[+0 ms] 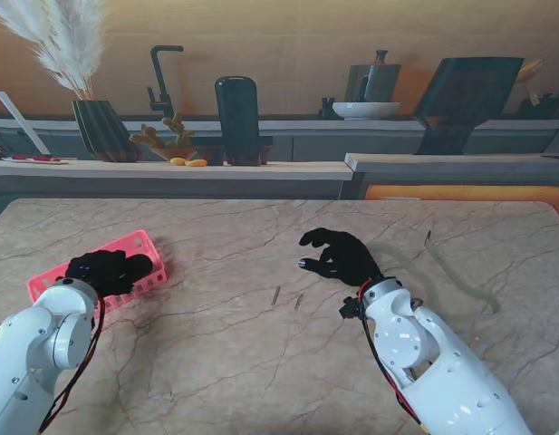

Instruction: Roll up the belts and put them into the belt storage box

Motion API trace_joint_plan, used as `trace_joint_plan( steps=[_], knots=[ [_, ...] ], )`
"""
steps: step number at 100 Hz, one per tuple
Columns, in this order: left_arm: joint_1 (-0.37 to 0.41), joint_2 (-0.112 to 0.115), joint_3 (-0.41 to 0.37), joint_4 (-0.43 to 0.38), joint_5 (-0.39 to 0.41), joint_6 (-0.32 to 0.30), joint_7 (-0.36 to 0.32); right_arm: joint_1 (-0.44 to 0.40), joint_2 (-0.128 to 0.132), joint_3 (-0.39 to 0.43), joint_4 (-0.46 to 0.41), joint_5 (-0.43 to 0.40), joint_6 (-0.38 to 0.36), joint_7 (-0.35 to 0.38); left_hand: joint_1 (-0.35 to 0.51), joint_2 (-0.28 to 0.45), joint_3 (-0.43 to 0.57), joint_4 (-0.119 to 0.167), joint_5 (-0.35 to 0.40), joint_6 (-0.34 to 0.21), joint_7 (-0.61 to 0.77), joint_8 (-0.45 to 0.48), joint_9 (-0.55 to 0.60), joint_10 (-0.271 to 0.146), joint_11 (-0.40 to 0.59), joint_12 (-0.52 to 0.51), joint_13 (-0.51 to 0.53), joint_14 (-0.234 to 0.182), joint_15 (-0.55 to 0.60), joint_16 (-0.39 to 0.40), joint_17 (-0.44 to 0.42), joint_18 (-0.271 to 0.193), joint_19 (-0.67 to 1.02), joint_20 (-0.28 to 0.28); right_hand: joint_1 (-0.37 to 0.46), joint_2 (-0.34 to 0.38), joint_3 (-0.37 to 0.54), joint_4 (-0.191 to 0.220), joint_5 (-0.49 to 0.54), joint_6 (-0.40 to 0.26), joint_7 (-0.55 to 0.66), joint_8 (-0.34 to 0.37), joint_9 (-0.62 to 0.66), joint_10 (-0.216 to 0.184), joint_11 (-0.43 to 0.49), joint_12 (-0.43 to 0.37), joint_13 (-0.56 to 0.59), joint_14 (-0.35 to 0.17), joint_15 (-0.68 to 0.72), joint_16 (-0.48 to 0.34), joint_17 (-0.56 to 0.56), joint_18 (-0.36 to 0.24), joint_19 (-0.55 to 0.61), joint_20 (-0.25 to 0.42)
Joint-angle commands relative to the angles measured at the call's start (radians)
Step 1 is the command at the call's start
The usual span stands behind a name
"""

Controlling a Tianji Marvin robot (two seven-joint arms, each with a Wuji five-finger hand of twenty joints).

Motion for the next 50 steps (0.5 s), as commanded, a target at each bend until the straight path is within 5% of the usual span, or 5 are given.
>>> trace_joint_plan(
  steps=[1,34,50],
  knots=[
    [0.025,0.006,-0.016,0.018,0.030,0.004,0.007,-0.003,-0.005,-0.002,-0.002,0.001,0.006,0.002,0.154,0.084,0.174,0.010,0.060,-0.223,0.079,-0.001,0.023,-0.011,0.016,-0.004,0.110,-0.124,0.191,0.044,0.060,-0.098,0.257,-0.008,0.004,0.033,-0.016,0.030,0.009,-0.022,0.001,0.011,0.012,0.007,0.008,0.001,-0.016,0.008,0.016,-0.007,-0.018,-0.012,-0.012,0.014],
    [0.020,-0.002,-0.015,0.104,0.040,0.142,0.109,-0.001,-0.006,-0.008,-0.001,0.010,0.020,0.007,0.161,0.100,0.167,-0.001,0.048,-0.221,0.076,-0.001,0.012,-0.008,0.007,-0.016,0.110,-0.110,0.190,0.041,0.058,-0.085,0.260,-0.017,0.007,0.056,-0.037,0.033,0.020,-0.020,0.000,0.013,0.026,0.009,0.010,0.003,-0.020,0.012,0.017,-0.007,-0.024,-0.009,-0.013,0.017],
    [-0.008,-0.006,-0.007,0.177,-0.004,0.151,0.195,-0.002,-0.006,-0.009,-0.005,0.020,0.027,0.016,0.186,0.145,0.082,-0.005,0.018,-0.243,0.080,0.023,-0.022,-0.025,0.022,-0.013,0.000,-0.017,0.116,0.027,-0.096,-0.002,0.176,0.018,0.009,0.070,-0.048,0.035,0.024,-0.019,-0.001,0.014,0.033,0.009,0.012,0.005,-0.018,0.011,0.022,-0.005,-0.027,-0.007,-0.014,0.019]
  ],
)
